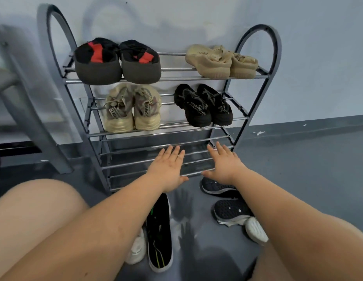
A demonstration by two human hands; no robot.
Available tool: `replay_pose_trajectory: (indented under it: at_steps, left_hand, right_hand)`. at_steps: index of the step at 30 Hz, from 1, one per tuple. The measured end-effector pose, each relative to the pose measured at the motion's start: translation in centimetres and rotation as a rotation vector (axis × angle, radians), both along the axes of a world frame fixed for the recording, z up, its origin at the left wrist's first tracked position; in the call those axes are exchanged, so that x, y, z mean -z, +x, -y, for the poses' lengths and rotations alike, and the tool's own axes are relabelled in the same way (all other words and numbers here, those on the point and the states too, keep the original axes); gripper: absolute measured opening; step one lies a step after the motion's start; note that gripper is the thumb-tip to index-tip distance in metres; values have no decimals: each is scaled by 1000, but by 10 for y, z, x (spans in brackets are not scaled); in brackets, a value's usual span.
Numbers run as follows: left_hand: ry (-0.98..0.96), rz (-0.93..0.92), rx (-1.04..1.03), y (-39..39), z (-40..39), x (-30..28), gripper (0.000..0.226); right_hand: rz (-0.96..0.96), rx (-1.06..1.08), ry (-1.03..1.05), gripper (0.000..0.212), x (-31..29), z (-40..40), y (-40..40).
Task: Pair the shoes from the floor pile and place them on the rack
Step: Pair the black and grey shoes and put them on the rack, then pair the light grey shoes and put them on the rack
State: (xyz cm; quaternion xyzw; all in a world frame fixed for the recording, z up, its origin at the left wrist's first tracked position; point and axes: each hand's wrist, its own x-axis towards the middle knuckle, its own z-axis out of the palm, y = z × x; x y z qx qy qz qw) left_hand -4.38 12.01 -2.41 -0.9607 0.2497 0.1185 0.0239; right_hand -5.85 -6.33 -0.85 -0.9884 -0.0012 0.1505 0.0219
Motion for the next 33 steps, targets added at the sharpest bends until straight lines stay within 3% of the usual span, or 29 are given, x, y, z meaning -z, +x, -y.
replay_pose_trajectory:
  at_steps: [9,17,33]
  left_hand:
    - [46,23,62,-24,-11,1,82]
    - [114,57,159,-8,-1,7,81]
    - [219,-239,278,18,89,128,79]
  right_hand:
    - [-4,-12,-6,91,10,0,-33]
    - [14,4,-136,87,9,39,-29]
    - [-277,259,-105,80,144,148,-37]
